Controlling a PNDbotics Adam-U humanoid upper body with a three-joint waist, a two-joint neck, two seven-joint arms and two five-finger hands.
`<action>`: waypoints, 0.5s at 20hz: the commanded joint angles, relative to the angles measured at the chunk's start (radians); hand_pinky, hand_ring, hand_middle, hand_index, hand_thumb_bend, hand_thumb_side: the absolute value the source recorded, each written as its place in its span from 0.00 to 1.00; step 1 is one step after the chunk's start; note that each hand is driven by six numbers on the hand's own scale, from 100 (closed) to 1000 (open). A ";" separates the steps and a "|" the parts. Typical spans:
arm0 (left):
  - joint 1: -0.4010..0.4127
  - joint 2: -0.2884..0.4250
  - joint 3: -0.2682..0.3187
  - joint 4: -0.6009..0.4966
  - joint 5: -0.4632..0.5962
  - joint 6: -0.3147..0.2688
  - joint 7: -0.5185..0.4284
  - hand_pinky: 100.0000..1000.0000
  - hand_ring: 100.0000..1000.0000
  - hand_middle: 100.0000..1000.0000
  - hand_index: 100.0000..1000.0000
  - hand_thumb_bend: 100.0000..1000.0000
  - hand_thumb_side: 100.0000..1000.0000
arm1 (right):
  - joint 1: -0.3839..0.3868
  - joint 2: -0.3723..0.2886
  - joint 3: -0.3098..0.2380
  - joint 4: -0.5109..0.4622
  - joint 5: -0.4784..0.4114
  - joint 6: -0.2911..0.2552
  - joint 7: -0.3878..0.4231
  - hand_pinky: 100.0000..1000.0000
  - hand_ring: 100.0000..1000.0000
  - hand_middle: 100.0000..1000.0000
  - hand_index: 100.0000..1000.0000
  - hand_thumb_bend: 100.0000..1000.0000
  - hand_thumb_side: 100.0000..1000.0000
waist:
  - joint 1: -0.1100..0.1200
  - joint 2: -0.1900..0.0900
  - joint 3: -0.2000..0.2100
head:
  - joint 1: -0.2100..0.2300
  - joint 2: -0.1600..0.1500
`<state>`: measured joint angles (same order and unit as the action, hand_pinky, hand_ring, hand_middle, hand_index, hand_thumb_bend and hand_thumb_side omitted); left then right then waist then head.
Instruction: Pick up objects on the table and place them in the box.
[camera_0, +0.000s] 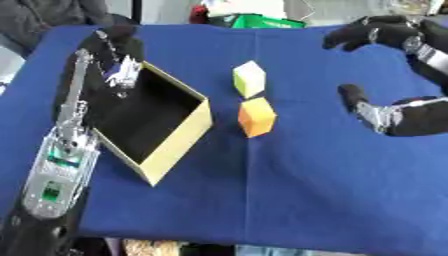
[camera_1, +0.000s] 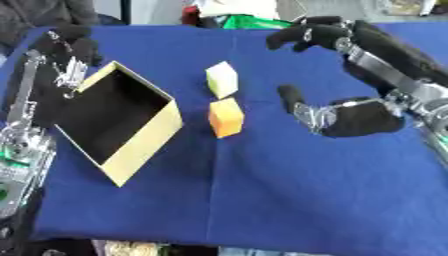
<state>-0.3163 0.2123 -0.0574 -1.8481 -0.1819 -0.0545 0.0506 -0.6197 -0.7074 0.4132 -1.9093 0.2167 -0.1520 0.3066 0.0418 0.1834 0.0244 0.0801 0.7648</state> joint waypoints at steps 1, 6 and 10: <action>-0.012 0.011 -0.004 -0.016 0.003 -0.001 -0.010 0.57 0.54 0.52 0.72 0.19 0.55 | -0.042 0.003 0.019 0.057 0.038 -0.023 0.047 0.82 0.94 0.83 0.94 0.05 0.36 | -0.002 -0.019 0.006 | -0.008 0.005; -0.015 0.009 -0.009 -0.013 0.006 -0.002 -0.023 0.57 0.54 0.52 0.72 0.19 0.55 | -0.100 0.048 0.044 0.179 0.094 -0.073 0.123 0.83 0.96 0.85 0.96 0.19 0.36 | -0.001 -0.021 0.022 | -0.019 0.005; -0.018 0.006 -0.012 -0.011 0.010 -0.002 -0.031 0.57 0.54 0.52 0.72 0.19 0.55 | -0.138 0.090 0.044 0.274 0.121 -0.112 0.187 0.83 0.96 0.86 0.96 0.26 0.35 | 0.003 -0.020 0.036 | -0.028 0.005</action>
<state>-0.3188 0.2116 -0.0700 -1.8474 -0.1759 -0.0554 0.0241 -0.7360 -0.6178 0.4665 -1.6558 0.3251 -0.2532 0.4750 0.0456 0.1791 0.0609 0.0568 0.7649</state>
